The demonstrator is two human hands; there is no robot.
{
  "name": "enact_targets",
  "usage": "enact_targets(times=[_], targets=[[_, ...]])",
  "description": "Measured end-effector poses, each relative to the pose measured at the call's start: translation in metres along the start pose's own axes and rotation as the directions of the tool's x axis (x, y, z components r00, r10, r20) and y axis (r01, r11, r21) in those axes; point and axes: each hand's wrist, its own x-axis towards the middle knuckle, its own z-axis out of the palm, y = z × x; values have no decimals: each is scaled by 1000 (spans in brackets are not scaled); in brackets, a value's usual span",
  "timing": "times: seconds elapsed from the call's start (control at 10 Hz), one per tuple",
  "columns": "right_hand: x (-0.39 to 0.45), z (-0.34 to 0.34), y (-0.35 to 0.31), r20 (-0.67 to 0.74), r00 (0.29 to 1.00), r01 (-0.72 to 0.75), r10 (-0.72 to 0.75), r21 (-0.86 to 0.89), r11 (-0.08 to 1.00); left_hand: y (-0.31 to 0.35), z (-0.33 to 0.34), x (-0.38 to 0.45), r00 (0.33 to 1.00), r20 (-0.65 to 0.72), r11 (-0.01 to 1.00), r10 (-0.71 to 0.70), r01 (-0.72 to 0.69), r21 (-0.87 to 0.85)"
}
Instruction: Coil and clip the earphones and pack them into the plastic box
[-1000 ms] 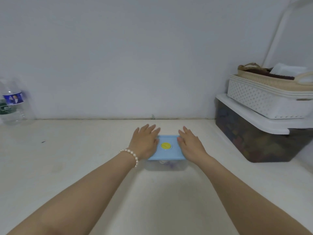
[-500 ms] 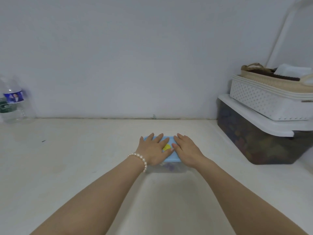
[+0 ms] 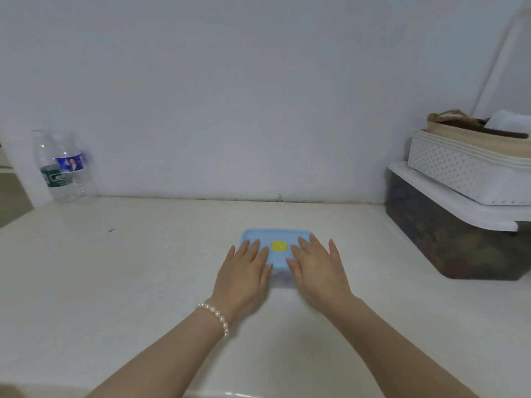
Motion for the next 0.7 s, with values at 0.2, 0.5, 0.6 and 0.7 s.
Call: enact_targets(times=[0.2, 0.5, 0.6, 0.7], targets=[[-21, 28, 7, -37, 999, 15, -10, 121, 993, -4, 6, -13, 999, -27, 986, 34, -38, -161], [-14, 30, 14, 86, 996, 6, -23, 198, 980, -6, 6, -3, 999, 35, 992, 35, -31, -122], [-14, 14, 17, 148, 989, -18, -28, 297, 955, -6, 6, -4, 999, 41, 992, 27, -22, -121], [-19, -12, 15, -109, 993, 74, -38, 343, 936, -6, 8, -3, 998, 53, 994, 17, -11, -107]])
